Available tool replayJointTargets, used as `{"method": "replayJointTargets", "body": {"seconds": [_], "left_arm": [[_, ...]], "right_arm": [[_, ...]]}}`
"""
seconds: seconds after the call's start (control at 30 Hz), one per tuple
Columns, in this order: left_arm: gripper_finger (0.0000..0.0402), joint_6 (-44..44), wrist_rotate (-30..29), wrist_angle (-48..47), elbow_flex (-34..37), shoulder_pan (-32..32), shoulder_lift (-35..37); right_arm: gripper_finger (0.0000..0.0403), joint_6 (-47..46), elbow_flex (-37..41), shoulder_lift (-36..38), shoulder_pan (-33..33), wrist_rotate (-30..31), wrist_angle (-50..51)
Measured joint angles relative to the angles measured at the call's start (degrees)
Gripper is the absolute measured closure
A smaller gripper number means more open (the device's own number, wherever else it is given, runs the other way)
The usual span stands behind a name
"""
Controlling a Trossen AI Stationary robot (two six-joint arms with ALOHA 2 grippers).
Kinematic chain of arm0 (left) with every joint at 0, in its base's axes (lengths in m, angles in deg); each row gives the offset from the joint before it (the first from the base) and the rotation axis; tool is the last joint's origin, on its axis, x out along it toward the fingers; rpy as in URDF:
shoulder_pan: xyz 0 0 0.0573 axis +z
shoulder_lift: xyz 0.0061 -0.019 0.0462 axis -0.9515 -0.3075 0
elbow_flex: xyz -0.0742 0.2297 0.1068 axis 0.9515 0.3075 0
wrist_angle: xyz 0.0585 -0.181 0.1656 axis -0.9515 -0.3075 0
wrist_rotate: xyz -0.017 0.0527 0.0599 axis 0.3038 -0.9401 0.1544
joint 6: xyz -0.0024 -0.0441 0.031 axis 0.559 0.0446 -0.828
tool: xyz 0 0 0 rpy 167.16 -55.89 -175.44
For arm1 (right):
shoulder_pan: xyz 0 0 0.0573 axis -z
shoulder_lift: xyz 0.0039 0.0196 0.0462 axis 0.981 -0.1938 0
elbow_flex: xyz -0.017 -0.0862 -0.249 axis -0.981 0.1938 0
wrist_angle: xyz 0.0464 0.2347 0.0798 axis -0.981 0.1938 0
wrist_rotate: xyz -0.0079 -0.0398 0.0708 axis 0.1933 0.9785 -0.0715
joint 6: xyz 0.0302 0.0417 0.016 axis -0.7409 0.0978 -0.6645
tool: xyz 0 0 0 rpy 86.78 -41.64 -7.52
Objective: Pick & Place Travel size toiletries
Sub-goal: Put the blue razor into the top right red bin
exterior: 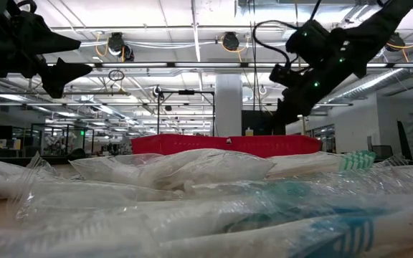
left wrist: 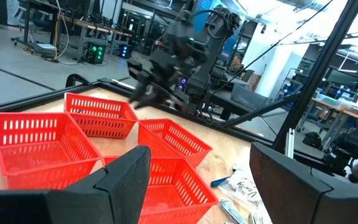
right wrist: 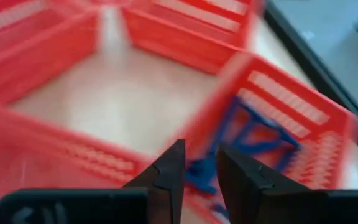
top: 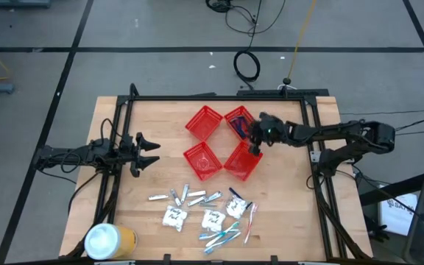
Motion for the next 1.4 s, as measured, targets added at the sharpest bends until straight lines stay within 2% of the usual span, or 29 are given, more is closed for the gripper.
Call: {"method": "replayJointTargets", "body": {"seconds": [0.17,0.5,0.67,0.77,0.97,1.17,1.4], "left_arm": [[0.0131,0.0,0.0,0.0,0.0,0.0,0.0],[0.0131,0.0,0.0,0.0,0.0,0.0,0.0],[0.0131,0.0,0.0,0.0,0.0,0.0,0.0],[0.0131,0.0,0.0,0.0,0.0,0.0,0.0],[0.0131,0.0,0.0,0.0,0.0,0.0,0.0],[0.0131,0.0,0.0,0.0,0.0,0.0,0.0],[0.0131,0.0,0.0,0.0,0.0,0.0,0.0]], "right_arm": [[0.0300,-0.9,0.0,0.0,-10.7,0.0,-0.1],[0.0205,-11.0,0.0,-0.6,-34.8,-0.1,-1.8],[0.0197,-18.9,1.0,-3.7,-43.1,3.2,-3.5],[0.0205,-22.9,2.2,-7.0,-45.9,6.3,-5.2],[0.0214,-29.4,2.3,-12.5,-48.1,6.1,-5.9],[0.0214,-31.5,2.3,-14.9,-50.5,6.1,-8.3],[0.0227,-38.5,2.0,-14.3,-50.9,6.7,-0.9]]}}
